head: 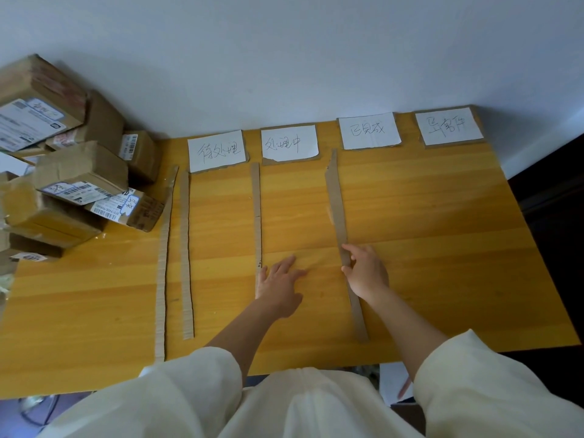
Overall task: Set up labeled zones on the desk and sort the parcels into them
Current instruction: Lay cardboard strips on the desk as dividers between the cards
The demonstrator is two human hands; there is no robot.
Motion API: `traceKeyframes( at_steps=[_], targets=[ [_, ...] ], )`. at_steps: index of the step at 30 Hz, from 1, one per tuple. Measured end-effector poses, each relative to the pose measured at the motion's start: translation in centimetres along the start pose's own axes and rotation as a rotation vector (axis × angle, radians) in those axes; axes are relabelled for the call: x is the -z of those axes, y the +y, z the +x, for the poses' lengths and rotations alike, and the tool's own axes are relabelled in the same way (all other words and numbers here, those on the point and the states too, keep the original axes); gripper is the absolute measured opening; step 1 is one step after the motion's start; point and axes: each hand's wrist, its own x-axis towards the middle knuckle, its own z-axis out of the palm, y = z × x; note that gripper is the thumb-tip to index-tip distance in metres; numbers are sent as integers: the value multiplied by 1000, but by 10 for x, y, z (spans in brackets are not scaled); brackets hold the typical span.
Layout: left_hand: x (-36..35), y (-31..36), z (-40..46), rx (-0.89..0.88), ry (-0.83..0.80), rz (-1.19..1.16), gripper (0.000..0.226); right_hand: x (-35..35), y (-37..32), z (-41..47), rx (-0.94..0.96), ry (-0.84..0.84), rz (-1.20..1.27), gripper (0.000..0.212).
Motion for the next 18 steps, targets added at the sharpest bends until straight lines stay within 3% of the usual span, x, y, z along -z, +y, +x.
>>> traceKeyframes(
  at_steps=[8, 14, 18],
  targets=[
    [4, -7, 0, -46, -31, -12, 60, 2, -7, -3, 31, 99, 25, 39],
    [7, -40, -20, -25, 322, -293, 44, -1, -47, -11, 201, 260, 133, 19],
    [0, -86, -44, 163, 530, -445, 38, -24, -98, -23, 335, 217, 180, 16]
  ],
)
